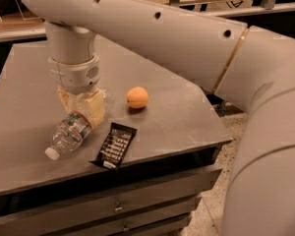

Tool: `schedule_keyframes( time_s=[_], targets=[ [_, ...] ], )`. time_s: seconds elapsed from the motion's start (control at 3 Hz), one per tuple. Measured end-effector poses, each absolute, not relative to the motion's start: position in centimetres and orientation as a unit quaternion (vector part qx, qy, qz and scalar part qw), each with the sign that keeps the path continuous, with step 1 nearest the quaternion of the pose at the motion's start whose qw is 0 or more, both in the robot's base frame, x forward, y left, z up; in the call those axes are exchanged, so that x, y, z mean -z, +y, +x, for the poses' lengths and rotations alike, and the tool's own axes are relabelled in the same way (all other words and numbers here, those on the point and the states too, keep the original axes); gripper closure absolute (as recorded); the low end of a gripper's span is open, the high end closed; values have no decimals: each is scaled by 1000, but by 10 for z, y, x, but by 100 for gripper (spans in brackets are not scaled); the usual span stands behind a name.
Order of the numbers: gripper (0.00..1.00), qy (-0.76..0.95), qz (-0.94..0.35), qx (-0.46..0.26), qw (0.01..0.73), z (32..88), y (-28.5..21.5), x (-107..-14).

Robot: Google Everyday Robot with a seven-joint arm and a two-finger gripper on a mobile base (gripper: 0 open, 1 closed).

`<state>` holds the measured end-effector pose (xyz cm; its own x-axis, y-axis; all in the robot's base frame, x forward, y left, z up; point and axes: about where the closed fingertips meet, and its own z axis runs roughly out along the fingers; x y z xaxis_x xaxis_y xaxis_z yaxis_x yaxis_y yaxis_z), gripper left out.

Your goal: Move water bottle near rxbar chocolate

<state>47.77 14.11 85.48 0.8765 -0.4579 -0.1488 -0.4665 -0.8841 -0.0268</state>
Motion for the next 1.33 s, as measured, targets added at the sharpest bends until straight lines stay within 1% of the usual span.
schedule_keyframes(
  time_s=[0.33, 0.67, 1.0, 1.33],
  targets=[
    [37, 245, -968, -59, 11, 473, 137, -852],
    [14, 246, -967, -56, 22, 475, 142, -852],
    [0, 247, -967, -52, 32, 478, 146, -852],
    [0, 247, -967, -51, 41, 478, 146, -854]
  ],
)
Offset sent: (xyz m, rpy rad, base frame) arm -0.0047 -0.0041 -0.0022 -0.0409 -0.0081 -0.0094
